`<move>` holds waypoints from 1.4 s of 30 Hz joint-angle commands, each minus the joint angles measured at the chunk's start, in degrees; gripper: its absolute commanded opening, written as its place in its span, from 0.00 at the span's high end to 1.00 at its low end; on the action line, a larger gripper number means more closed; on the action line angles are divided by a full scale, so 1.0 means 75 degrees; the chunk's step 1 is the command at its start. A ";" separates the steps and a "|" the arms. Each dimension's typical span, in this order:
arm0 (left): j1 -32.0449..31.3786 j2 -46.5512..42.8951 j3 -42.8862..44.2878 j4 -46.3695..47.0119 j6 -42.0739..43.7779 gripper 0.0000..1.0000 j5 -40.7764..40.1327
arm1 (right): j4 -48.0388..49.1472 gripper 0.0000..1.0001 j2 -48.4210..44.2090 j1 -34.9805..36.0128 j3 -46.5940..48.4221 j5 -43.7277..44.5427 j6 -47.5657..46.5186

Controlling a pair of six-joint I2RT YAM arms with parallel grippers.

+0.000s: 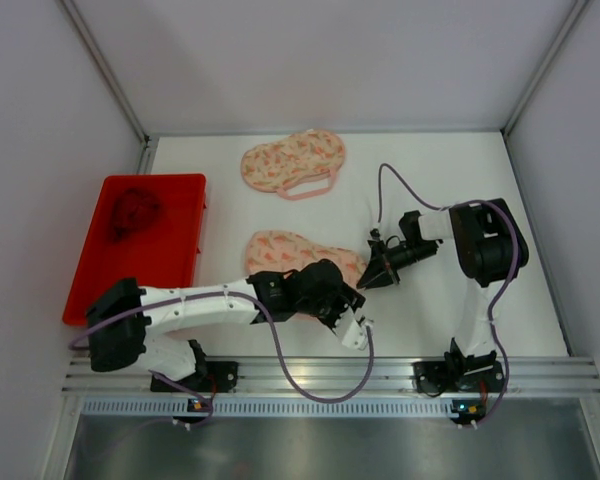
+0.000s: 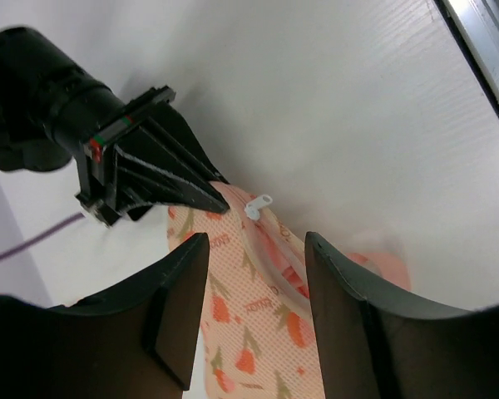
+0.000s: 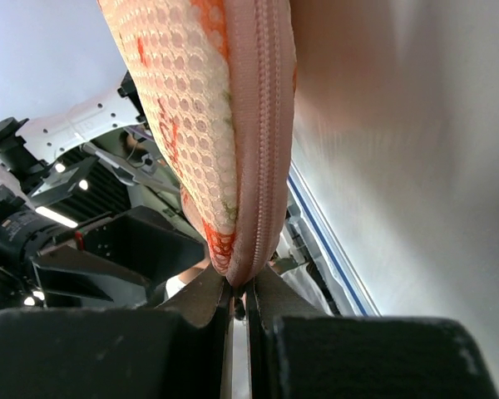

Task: Place the bra in the laundry bag and zip it closed
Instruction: Zip the zipper on the laundry bag.

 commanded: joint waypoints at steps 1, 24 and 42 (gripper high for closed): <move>-0.0117 0.0072 -0.0160 0.0775 0.1987 0.45 0.0371 | -0.0193 1.00 0.0100 0.0111 0.0179 -0.0357 -0.0034; -0.1067 0.1631 -0.0922 0.3013 0.3865 0.46 -0.2511 | 0.0088 1.00 -0.0275 0.0251 -0.0032 -0.0322 0.0364; -0.1055 0.1246 -0.1368 0.3870 0.3103 0.87 -0.3203 | 0.0041 1.00 -0.0111 0.0263 0.0073 -0.0298 0.0293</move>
